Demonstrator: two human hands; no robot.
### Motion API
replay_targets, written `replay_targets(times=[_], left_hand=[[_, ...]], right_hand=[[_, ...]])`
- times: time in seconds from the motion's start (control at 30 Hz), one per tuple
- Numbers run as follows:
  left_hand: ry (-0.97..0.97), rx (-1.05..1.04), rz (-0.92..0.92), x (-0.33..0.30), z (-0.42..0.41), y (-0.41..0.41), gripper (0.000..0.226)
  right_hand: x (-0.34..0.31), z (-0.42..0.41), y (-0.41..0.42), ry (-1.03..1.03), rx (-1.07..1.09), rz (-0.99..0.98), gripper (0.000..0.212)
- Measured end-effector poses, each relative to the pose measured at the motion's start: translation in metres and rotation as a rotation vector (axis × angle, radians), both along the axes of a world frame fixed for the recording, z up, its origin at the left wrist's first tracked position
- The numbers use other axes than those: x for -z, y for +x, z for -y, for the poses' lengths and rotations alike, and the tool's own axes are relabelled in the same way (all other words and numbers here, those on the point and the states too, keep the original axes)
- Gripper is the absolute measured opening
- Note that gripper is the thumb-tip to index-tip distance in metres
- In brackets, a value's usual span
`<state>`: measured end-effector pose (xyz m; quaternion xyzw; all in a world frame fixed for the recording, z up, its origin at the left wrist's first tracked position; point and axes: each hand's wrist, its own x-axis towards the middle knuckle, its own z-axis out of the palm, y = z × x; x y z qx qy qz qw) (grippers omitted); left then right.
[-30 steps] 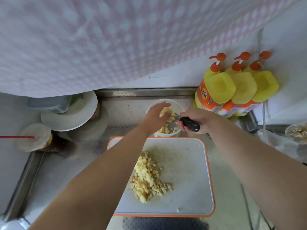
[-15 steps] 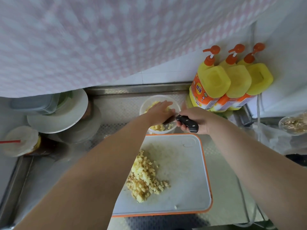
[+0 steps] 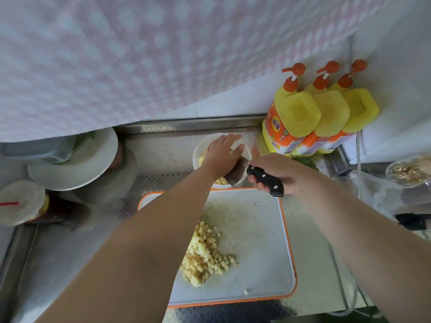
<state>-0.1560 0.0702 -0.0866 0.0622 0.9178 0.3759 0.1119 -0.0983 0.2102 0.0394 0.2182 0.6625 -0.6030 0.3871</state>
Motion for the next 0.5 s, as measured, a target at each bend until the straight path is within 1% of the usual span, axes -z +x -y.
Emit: replay_targets(times=[0.13, 0.2, 0.4, 0.5], left_hand=[[-0.037, -0.018, -0.029, 0.003, 0.005, -0.006, 0.042], [-0.073, -0.037, -0.052, 0.002, 0.007, -0.008, 0.043], [-0.256, -0.061, -0.105, 0.005, 0.019, -0.009, 0.047], [-0.419, -0.068, -0.147, 0.006, 0.027, -0.006, 0.049]], right_hand=[[-0.004, -0.003, 0.004, 0.041, -0.051, -0.016, 0.017], [-0.005, -0.006, 0.005, 0.053, -0.064, -0.026, 0.019], [-0.010, -0.022, 0.015, 0.125, -0.148, -0.040, 0.018], [-0.012, -0.030, 0.023, 0.118, -0.158, -0.051, 0.020]])
